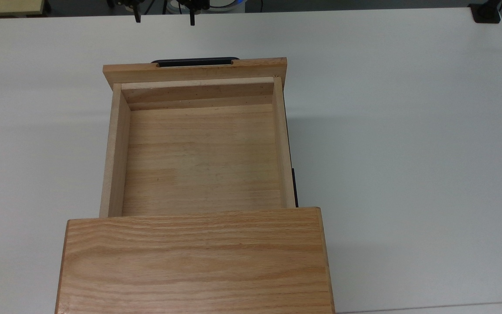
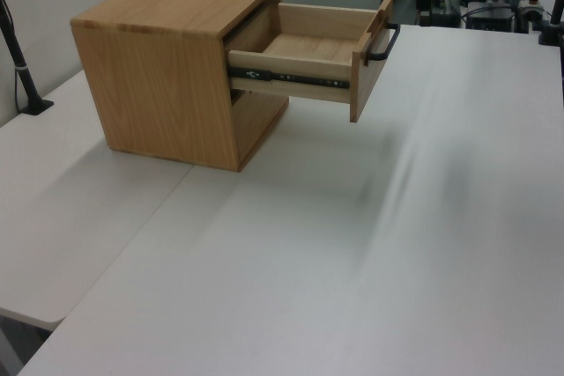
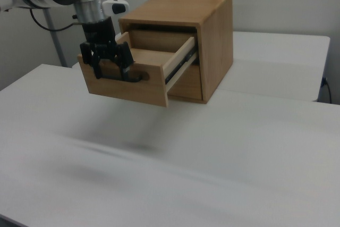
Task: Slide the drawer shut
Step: 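Move the gripper toward the black handle of the open drawer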
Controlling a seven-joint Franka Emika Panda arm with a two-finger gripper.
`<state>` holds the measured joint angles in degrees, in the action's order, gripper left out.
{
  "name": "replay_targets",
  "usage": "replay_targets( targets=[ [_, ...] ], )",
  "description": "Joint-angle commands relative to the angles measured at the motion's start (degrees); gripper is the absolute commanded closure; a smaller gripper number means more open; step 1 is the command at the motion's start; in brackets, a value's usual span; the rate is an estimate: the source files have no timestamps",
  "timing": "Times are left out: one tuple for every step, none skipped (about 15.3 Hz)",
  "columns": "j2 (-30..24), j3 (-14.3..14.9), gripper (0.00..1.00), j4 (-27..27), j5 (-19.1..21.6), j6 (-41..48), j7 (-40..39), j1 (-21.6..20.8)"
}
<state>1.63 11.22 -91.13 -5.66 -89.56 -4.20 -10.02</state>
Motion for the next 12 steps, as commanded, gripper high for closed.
replay_targets(
  targets=[
    [-0.49,0.9,0.0,0.25,-0.67,1.75,-0.73,-0.44],
    [-0.4,0.82,0.0,0.25,-0.58,1.75,-0.73,-0.44],
    [-0.32,0.82,0.0,0.25,-0.41,1.75,-0.64,-0.53],
    [-0.32,0.82,0.0,0.16,-0.41,1.75,-0.64,-0.53],
    [-0.32,0.82,0.02,0.16,-0.41,1.75,-0.64,-0.62],
    [-0.32,0.73,0.07,0.16,-0.41,1.75,-0.64,-0.53],
    [-0.23,0.56,0.12,0.16,-0.41,1.75,-0.64,-0.62],
    [-0.23,0.56,0.19,0.16,-0.41,1.75,-0.72,-0.62],
    [-0.14,0.47,0.3,0.16,-0.41,1.75,-0.73,-0.62],
    [-0.14,0.47,0.42,0.16,-0.32,1.75,-0.73,-0.62],
    [0.03,0.47,0.52,0.16,-0.06,1.67,-0.73,-0.62],
    [0.21,0.38,0.59,0.16,0.12,1.58,-0.73,-0.62]
  ],
)
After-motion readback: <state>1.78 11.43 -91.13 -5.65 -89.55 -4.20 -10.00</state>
